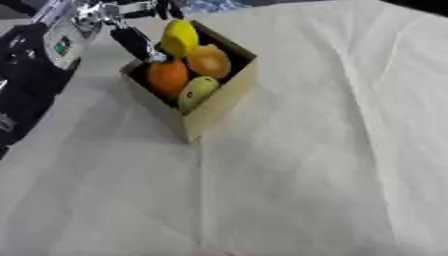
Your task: Pick up objects on the table and place them in the box.
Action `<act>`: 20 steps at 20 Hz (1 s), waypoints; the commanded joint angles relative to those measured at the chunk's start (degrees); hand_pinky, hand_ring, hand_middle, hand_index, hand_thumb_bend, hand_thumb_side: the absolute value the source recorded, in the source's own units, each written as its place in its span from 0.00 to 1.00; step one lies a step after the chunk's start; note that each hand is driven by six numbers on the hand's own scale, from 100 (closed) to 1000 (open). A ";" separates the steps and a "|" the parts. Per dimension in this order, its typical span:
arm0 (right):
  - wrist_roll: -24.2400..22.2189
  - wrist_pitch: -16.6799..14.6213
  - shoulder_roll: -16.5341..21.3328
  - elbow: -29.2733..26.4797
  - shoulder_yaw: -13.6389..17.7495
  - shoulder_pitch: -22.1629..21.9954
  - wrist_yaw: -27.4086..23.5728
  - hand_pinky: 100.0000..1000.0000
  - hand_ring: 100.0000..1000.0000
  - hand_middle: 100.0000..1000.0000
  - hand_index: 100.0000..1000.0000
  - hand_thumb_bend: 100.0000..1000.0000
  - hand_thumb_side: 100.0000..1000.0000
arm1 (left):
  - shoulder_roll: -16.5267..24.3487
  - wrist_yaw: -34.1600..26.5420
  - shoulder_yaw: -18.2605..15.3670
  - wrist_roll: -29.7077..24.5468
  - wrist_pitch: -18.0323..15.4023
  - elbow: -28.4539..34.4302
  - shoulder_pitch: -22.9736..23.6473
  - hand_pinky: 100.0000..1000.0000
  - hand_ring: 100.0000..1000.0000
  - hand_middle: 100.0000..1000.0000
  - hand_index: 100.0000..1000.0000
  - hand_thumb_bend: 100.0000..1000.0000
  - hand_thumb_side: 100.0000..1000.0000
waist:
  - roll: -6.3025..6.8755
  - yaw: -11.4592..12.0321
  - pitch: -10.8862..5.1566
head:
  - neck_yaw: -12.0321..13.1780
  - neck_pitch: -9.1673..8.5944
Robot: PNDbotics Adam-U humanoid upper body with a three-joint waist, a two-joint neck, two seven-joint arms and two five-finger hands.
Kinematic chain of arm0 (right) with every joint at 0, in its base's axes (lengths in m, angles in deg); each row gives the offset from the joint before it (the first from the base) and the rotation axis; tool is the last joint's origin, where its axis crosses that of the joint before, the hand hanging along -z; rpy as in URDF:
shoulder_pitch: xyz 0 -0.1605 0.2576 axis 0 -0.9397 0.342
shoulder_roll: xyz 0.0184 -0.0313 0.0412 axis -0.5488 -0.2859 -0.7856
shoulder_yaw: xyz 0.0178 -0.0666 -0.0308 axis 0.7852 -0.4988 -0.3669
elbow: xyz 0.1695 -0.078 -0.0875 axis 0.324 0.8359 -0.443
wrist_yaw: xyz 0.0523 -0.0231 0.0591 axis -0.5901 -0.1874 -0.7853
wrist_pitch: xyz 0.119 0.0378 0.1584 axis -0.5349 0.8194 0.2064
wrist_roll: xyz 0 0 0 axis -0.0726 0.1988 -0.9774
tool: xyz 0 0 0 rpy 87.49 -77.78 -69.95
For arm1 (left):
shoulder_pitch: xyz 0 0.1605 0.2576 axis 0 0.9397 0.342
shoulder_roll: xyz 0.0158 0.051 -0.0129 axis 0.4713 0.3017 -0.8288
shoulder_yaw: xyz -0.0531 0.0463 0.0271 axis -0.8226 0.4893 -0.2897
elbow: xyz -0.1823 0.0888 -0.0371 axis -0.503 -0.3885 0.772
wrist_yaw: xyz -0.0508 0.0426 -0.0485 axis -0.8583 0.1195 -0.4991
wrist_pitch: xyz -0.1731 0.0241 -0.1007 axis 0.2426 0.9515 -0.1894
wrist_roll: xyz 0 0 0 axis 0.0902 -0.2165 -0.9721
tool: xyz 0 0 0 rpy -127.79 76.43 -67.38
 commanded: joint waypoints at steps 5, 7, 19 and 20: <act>0.03 0.19 0.83 -0.84 0.62 0.53 -0.51 0.87 0.68 0.63 0.75 0.00 0.47 | 1.58 1.32 -2.45 3.80 1.33 5.66 -0.92 0.81 0.79 0.79 0.90 0.53 0.36 | -0.45 0.36 -1.75 | -0.13 -0.01; 0.10 0.15 0.81 -0.84 0.67 0.38 -0.51 0.87 0.68 0.63 0.75 0.00 0.47 | 2.46 0.85 -3.07 5.88 3.13 9.34 -0.64 0.79 0.75 0.74 0.85 0.39 0.32 | -0.52 0.62 -2.06 | -0.33 0.19; 7.21 -1.47 0.65 -0.84 2.65 -2.68 -1.75 0.87 0.69 0.64 0.76 0.00 0.47 | 19.60 -24.32 -13.39 35.09 22.61 55.48 21.77 0.76 0.69 0.67 0.80 0.24 0.36 | -1.24 3.41 -3.06 | -3.77 1.09; 7.98 -1.75 0.36 -0.84 2.70 -2.94 -2.04 0.87 0.69 0.65 0.76 0.00 0.47 | 20.39 -27.18 -14.51 37.92 23.48 58.13 24.75 0.76 0.69 0.67 0.81 0.23 0.38 | -1.39 3.57 -3.11 | -3.86 1.12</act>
